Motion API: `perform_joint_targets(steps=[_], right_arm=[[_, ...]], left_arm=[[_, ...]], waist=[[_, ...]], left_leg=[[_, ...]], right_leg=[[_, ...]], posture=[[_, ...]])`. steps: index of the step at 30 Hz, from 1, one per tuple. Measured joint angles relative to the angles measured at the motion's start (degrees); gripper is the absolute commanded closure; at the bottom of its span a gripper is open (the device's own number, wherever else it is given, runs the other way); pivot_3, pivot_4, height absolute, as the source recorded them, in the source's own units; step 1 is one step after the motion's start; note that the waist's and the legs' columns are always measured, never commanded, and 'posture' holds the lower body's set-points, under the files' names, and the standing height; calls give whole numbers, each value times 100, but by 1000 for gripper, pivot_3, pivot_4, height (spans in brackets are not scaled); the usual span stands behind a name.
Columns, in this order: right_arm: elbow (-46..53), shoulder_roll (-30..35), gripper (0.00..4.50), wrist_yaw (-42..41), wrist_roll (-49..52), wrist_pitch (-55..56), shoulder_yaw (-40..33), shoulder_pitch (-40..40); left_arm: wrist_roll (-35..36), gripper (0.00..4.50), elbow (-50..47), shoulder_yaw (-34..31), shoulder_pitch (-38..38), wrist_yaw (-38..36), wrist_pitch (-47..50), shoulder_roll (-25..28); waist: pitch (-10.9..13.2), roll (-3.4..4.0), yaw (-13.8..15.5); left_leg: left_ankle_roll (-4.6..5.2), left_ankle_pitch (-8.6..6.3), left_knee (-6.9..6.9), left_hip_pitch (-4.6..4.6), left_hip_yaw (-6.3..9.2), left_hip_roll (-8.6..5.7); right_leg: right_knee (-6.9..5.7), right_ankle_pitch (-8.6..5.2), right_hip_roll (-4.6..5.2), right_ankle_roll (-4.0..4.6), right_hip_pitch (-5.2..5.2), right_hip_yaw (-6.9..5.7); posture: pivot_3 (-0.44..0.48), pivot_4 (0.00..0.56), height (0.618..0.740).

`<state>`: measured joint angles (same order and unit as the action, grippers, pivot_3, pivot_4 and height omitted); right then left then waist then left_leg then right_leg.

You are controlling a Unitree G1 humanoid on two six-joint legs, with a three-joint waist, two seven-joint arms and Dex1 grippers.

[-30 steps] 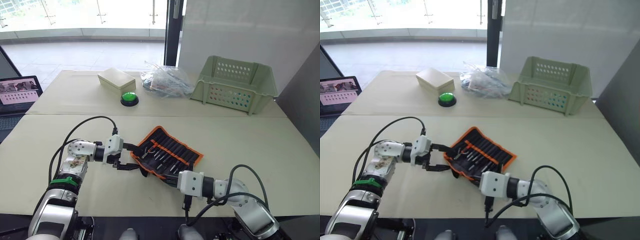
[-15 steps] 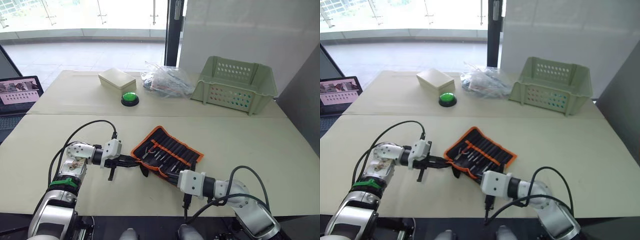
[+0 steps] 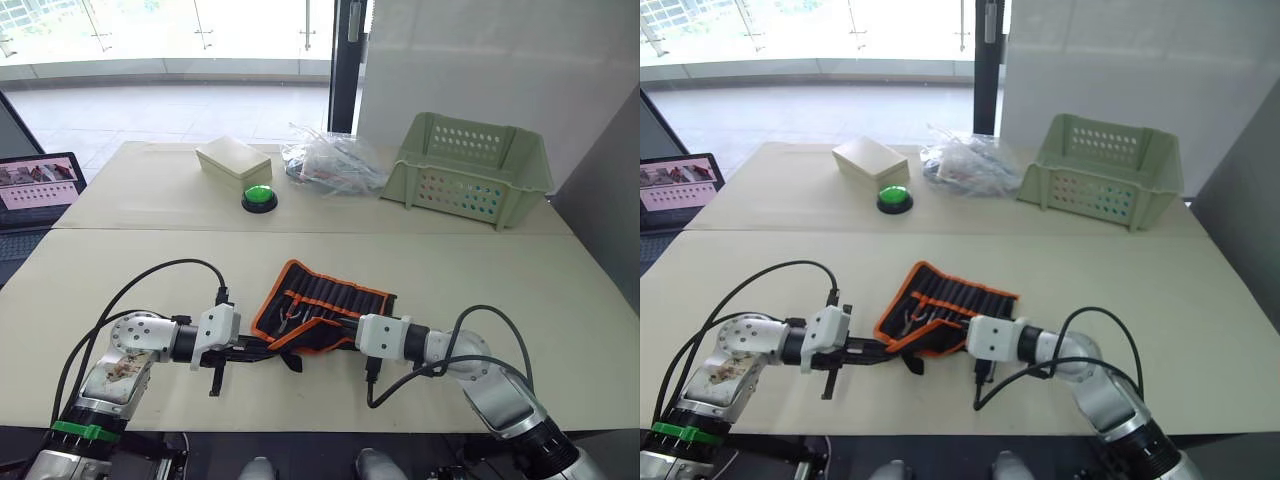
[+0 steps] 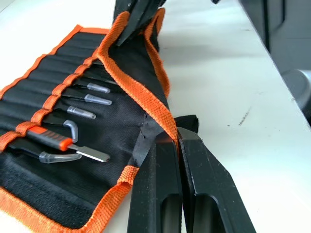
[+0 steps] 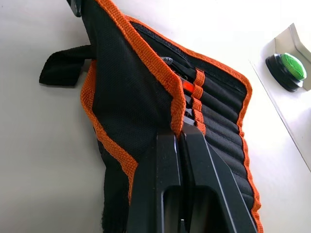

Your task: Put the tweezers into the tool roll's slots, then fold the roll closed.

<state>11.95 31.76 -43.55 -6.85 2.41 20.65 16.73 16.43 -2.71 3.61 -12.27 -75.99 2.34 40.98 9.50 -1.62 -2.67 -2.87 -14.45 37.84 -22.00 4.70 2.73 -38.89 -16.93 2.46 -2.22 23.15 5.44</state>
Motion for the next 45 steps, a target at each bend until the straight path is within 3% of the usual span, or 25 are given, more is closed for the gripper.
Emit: perform_joint_targets(steps=[10, 18, 22, 26, 44, 45], right_arm=[[-541, 205, 4500, -66, -212, 969, 4, 347], [-837, 138, 4500, -27, -331, 1454, 0, 651], [-728, 144, 4500, -178, -161, 925, -26, 325], [-440, 16, 4500, -302, 209, 56, -67, 42], [-213, -232, 4500, -215, 367, -1141, -77, 237], [-185, -235, 3919, -193, 360, -1176, -80, 230]], left_arm=[[148, 4454, -1566, 274, 665, 800, 1180, 8], [79, 4454, -1675, 337, 861, 1392, 1364, -51], [28, 4454, -1454, 368, 836, 1457, 1384, -21], [196, 4454, -813, 46, 303, 1442, 1494, 151], [-84, 4454, 426, 345, -534, 1285, 758, 112], [-83, 4500, 449, 344, -556, 1281, 766, 108]], waist=[[0, 1, -24], [1, 2, 8], [1, 2, 19], [1, 2, -6], [2, 6, -5], [2, 6, -2]], left_leg=[[0, 0, 0, 3, -3, 0], [0, 0, 0, 1, -3, 0], [0, 0, 0, 2, -3, -2], [0, 0, 0, 4, -1, 0], [0, 0, 0, 1, -2, -1], [0, 0, 0, 1, -2, -1]], right_leg=[[0, 0, -1, 0, 0, 4], [0, 0, 1, 1, -1, 4], [0, 0, 2, 1, -1, 4], [-2, 0, -1, 1, 0, 2], [-3, 0, 0, 1, 2, 1], [-3, 0, 0, 1, 2, 1]], posture=[[0, 150, 713], [0, 150, 713], [0, 150, 713], [0, 150, 713], [0, 150, 713], [0, 150, 713]])
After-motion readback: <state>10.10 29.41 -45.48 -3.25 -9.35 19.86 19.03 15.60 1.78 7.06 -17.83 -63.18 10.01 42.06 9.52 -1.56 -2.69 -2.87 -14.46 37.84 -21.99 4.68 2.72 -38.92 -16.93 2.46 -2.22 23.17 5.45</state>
